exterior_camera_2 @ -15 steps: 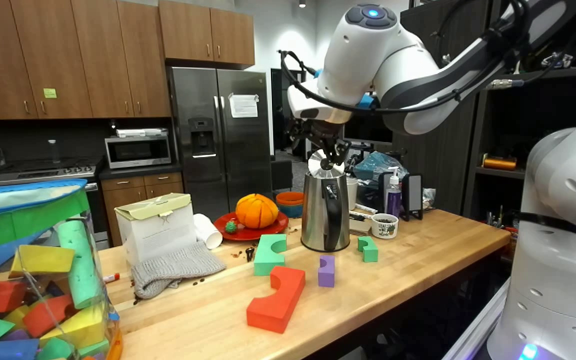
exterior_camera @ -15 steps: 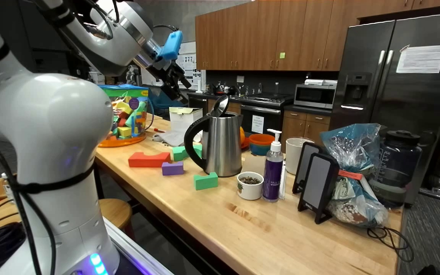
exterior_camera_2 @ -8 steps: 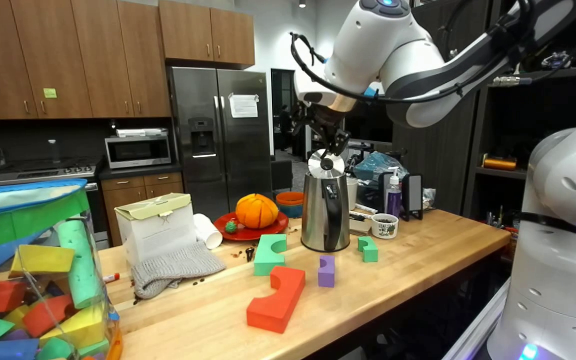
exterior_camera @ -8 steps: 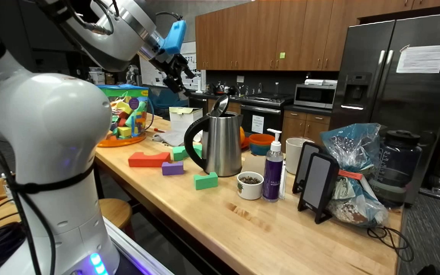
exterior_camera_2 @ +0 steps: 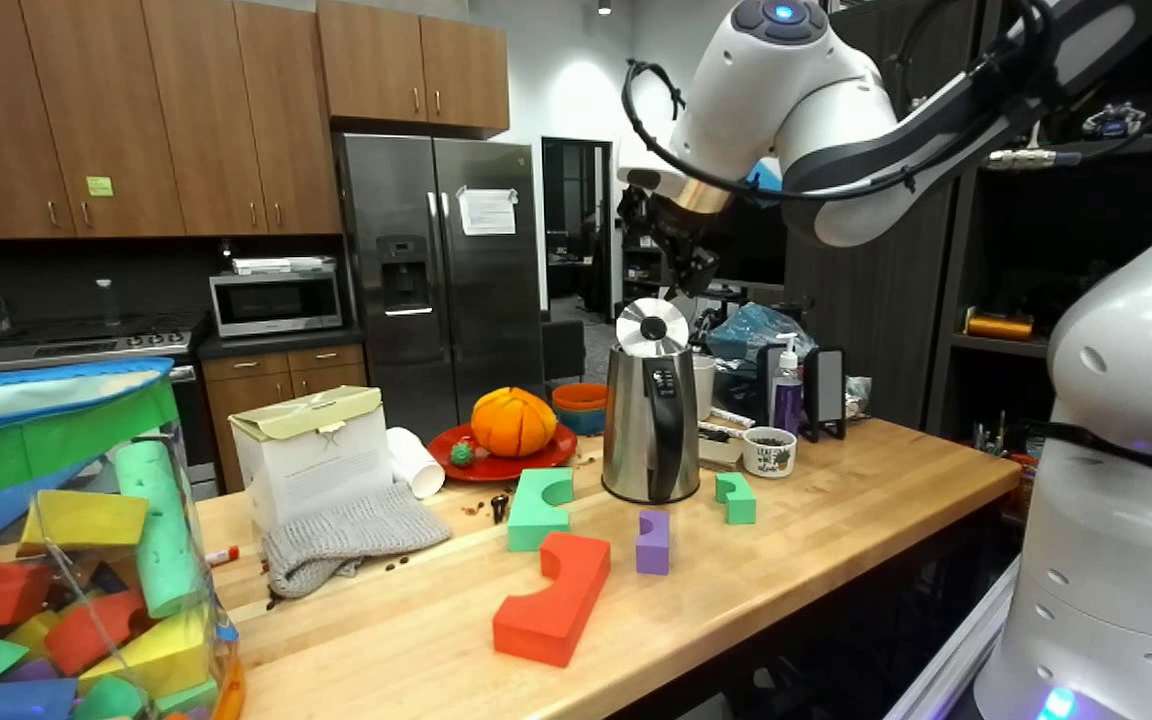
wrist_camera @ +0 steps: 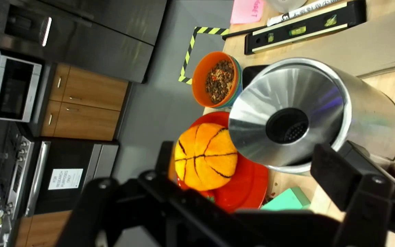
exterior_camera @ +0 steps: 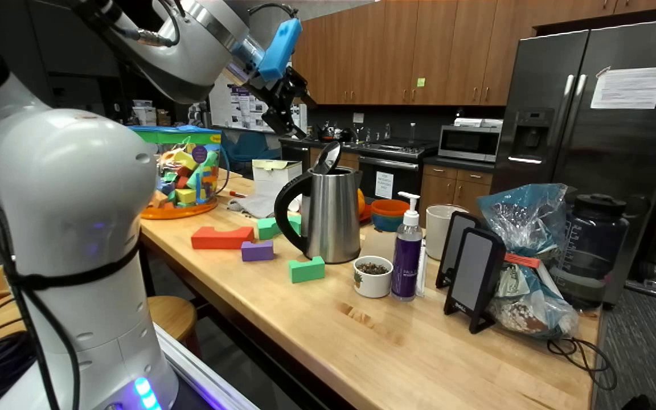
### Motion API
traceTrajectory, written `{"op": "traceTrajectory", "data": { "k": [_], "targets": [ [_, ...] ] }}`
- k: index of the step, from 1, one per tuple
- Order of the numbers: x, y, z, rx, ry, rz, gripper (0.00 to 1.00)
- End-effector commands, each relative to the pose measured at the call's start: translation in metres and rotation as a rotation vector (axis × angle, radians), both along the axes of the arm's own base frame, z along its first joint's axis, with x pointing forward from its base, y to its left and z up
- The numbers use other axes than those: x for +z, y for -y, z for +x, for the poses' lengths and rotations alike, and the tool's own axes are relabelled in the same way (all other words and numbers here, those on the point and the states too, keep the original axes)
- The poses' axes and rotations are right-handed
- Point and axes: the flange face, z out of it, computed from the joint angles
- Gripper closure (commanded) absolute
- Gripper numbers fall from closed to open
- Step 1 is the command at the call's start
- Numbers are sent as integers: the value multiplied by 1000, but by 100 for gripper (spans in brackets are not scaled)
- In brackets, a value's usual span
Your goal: Open the kettle, then press two buttons
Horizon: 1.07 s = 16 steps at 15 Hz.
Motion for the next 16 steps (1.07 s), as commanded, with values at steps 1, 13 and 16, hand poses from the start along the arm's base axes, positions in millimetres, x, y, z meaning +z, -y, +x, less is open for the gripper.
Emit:
{"op": "traceTrajectory", "data": {
  "k": [1, 13, 16],
  "targets": [
    [9, 10, 9, -49, 57, 24, 0],
    [-11, 4, 8, -46, -83, 41, 0],
    [-13, -8, 10, -31, -235, 91, 0]
  ]
}}
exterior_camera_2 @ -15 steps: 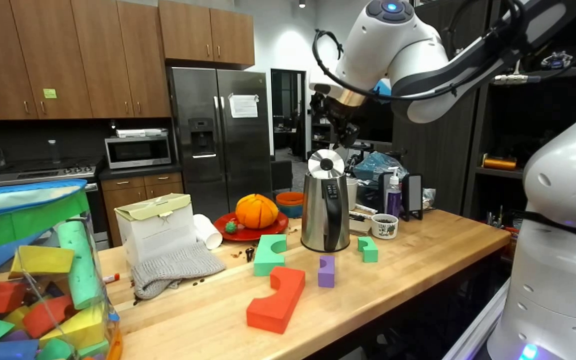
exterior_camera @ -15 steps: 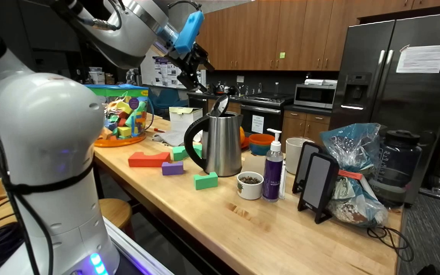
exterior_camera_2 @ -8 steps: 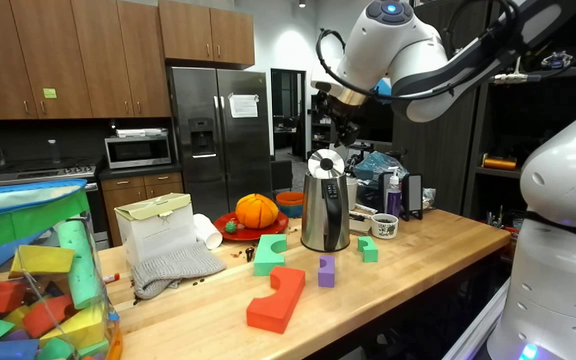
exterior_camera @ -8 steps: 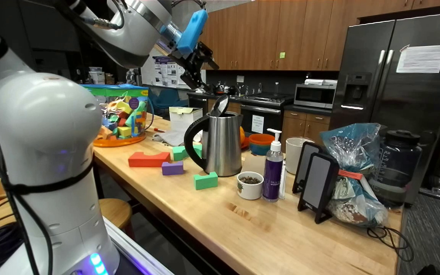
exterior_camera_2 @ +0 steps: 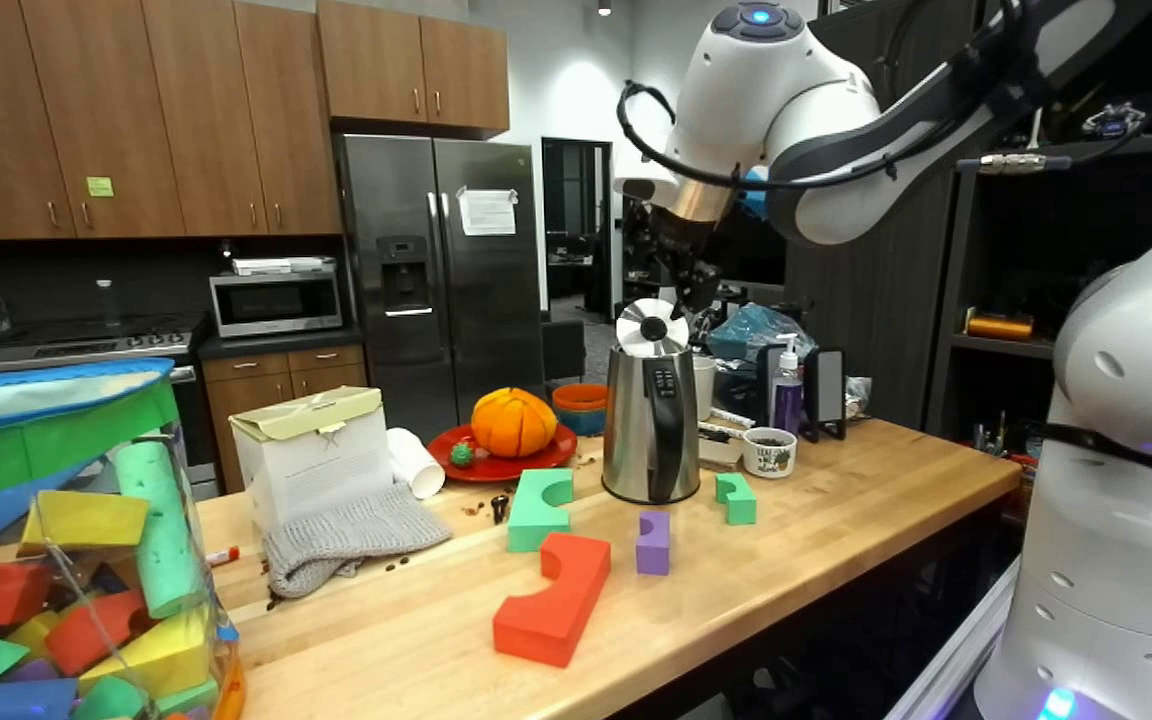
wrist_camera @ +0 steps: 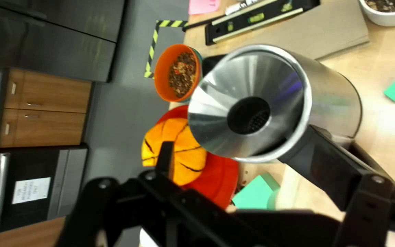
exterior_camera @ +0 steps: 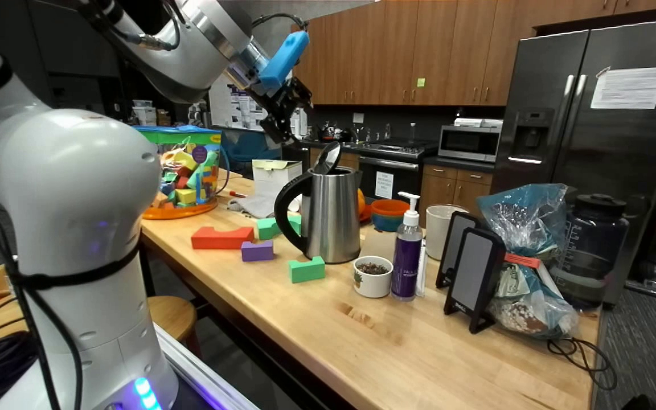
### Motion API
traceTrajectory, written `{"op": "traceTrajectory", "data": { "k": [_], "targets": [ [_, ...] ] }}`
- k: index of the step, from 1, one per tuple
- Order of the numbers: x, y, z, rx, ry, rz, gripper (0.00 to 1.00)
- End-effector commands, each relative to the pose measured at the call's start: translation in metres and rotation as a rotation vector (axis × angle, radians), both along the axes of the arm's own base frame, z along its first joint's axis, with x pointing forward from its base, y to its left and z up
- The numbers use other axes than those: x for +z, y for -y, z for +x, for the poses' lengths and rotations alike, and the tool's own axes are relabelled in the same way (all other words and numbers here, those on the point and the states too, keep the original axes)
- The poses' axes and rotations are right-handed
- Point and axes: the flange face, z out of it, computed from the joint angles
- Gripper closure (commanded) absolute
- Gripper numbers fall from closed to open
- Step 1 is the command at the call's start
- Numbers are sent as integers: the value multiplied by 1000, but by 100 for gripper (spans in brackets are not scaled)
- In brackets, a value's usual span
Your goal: Open the kettle, then press two buttons
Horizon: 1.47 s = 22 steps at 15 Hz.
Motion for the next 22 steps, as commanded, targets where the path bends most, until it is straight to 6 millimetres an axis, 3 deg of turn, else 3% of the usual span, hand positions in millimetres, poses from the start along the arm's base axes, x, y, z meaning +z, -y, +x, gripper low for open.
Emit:
{"op": "traceTrajectory", "data": {
  "k": [1, 5, 10, 15, 22],
  "targets": [
    [7, -12, 7, 33, -137, 46, 0],
    [36, -16, 15, 36, -174, 97, 0],
    [68, -3, 46, -15, -190, 186, 0],
    [67, 16, 84, -62, -279, 267, 0],
    [58, 36, 110, -123, -362, 308, 0]
  ]
}}
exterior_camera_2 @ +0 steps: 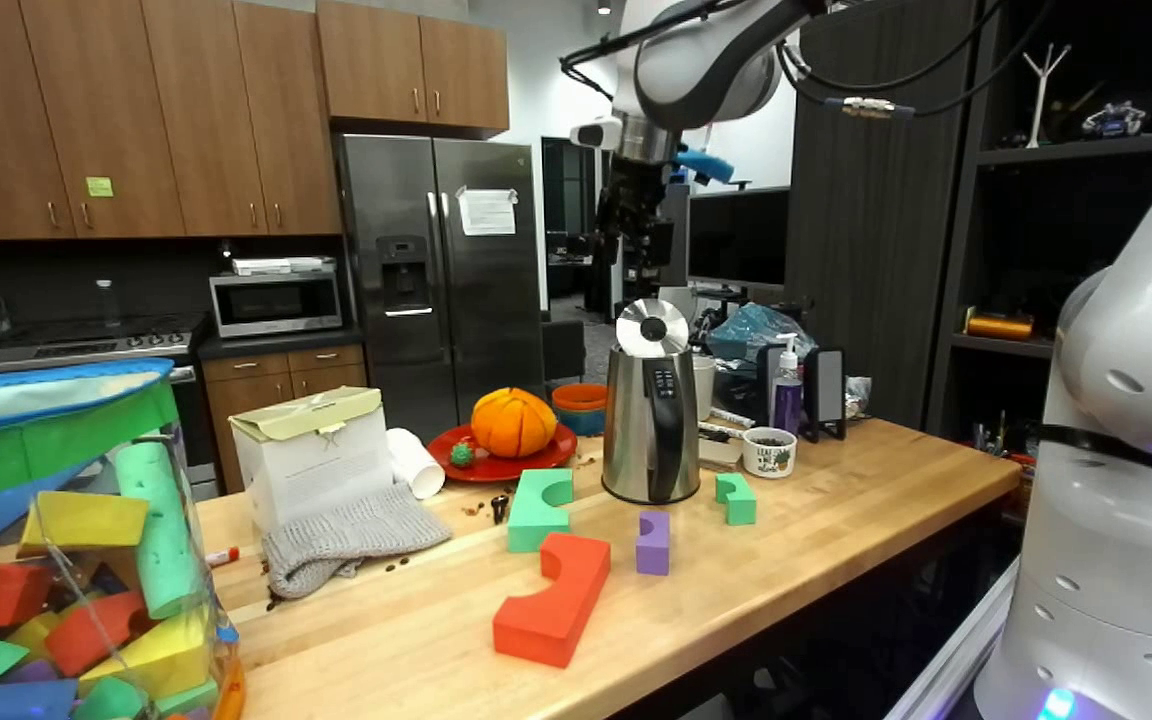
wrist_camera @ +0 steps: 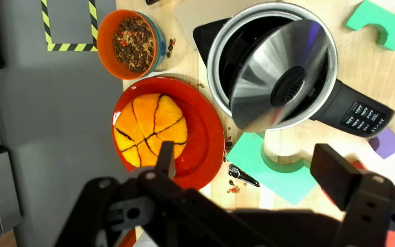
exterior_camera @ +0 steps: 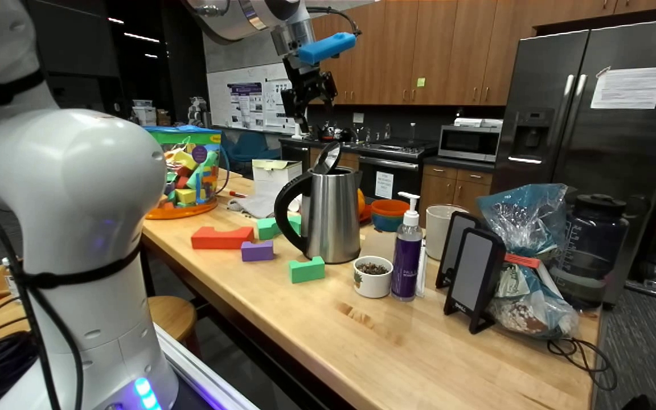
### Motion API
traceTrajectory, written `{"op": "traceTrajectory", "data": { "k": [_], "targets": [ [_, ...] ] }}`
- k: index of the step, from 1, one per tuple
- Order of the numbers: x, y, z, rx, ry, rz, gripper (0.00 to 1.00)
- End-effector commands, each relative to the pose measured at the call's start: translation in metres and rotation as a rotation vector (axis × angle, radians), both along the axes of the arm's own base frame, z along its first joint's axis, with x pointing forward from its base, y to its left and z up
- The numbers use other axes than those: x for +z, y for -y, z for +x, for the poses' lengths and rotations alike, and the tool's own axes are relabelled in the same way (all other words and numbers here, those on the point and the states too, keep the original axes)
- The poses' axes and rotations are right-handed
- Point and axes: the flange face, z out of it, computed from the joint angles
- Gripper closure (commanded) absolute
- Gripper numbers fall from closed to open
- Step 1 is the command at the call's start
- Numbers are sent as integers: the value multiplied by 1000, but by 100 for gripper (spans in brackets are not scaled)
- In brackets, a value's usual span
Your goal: Open the kettle, then press two buttons
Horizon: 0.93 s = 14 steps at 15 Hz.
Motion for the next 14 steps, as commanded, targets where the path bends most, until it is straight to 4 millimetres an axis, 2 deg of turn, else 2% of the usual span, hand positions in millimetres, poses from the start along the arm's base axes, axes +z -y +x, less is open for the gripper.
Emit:
{"op": "traceTrajectory", "data": {
  "k": [1, 14],
  "targets": [
    [4, 11, 14, -16, -36, 9, 0],
    [-16, 47, 32, -59, -87, 30, 0]
  ]
}}
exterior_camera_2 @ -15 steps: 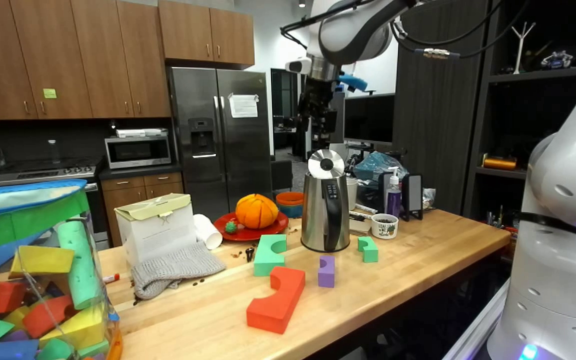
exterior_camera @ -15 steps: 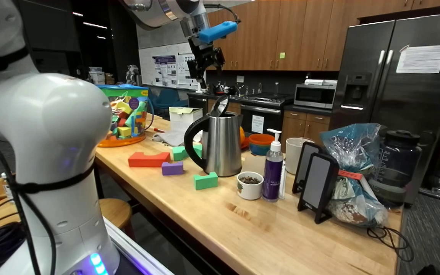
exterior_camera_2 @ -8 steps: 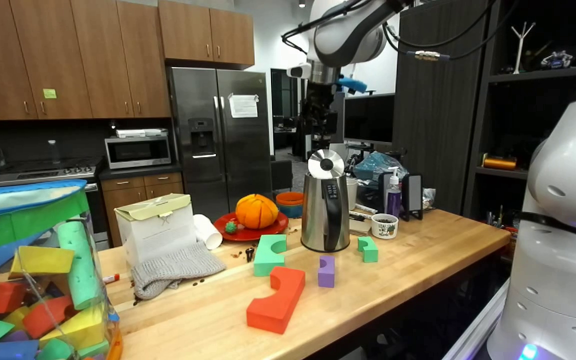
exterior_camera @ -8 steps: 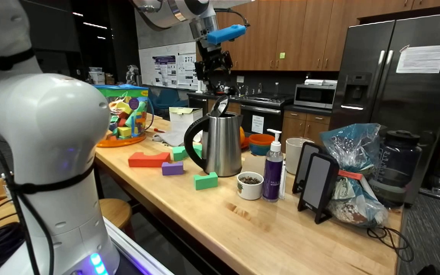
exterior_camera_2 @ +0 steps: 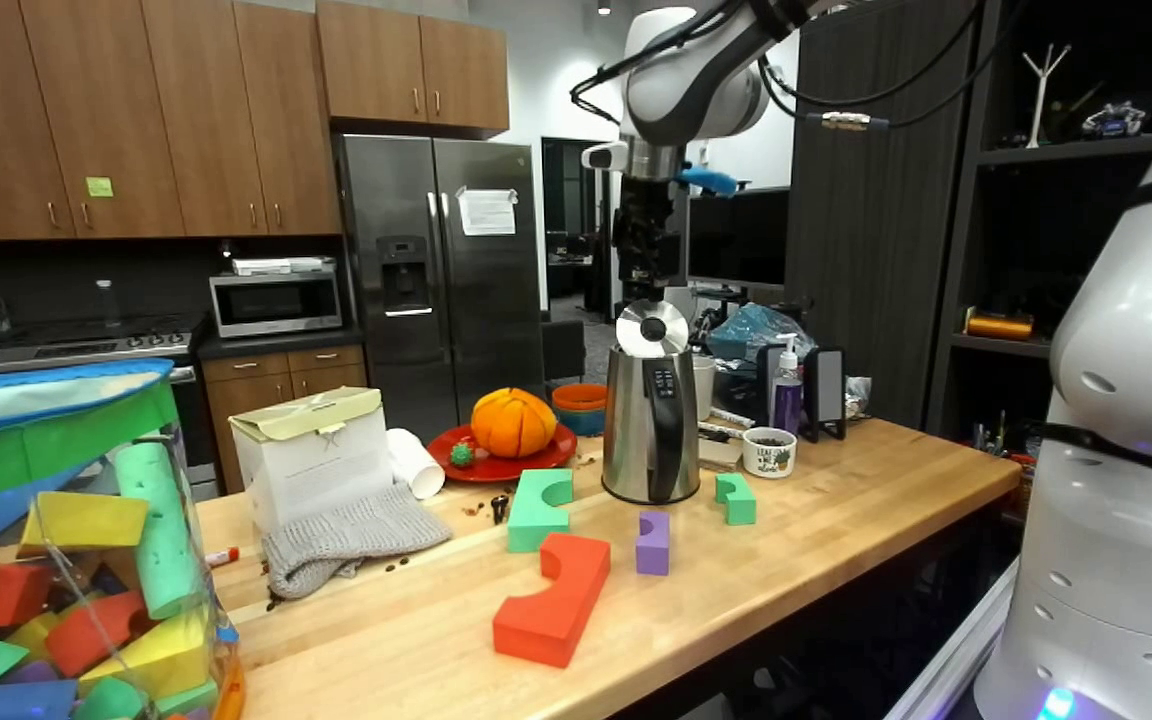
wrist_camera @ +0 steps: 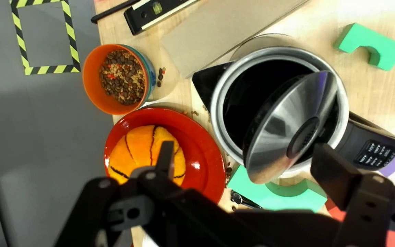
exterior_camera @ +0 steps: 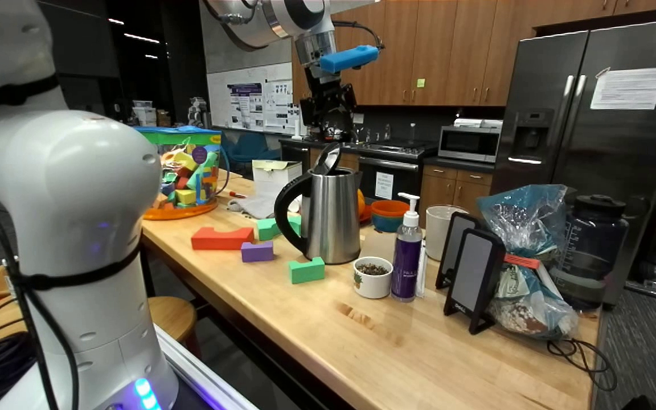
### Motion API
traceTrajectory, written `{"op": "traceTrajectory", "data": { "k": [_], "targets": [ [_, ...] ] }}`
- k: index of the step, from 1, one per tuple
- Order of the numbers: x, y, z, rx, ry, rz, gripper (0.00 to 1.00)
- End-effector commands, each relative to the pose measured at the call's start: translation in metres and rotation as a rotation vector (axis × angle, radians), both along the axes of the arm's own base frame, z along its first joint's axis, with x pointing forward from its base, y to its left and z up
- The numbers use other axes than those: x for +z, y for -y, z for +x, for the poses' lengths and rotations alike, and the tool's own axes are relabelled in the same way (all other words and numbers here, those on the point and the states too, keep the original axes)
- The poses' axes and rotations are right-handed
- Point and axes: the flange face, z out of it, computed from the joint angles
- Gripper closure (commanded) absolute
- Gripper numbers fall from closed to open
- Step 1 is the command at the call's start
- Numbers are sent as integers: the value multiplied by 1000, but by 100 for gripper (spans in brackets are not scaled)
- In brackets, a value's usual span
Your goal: Open the kettle, then press two buttons
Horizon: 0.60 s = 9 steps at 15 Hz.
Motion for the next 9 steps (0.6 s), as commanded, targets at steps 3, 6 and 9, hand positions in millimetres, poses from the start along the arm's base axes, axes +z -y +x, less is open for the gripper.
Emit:
{"op": "traceTrajectory", "data": {
  "k": [3, 6, 9],
  "targets": [
    [-2, 14, 9, 12, -8, 25, 0],
    [-4, 18, 12, 10, 6, 31, 0],
    [-5, 20, 16, 8, 34, 39, 0]
  ]
}}
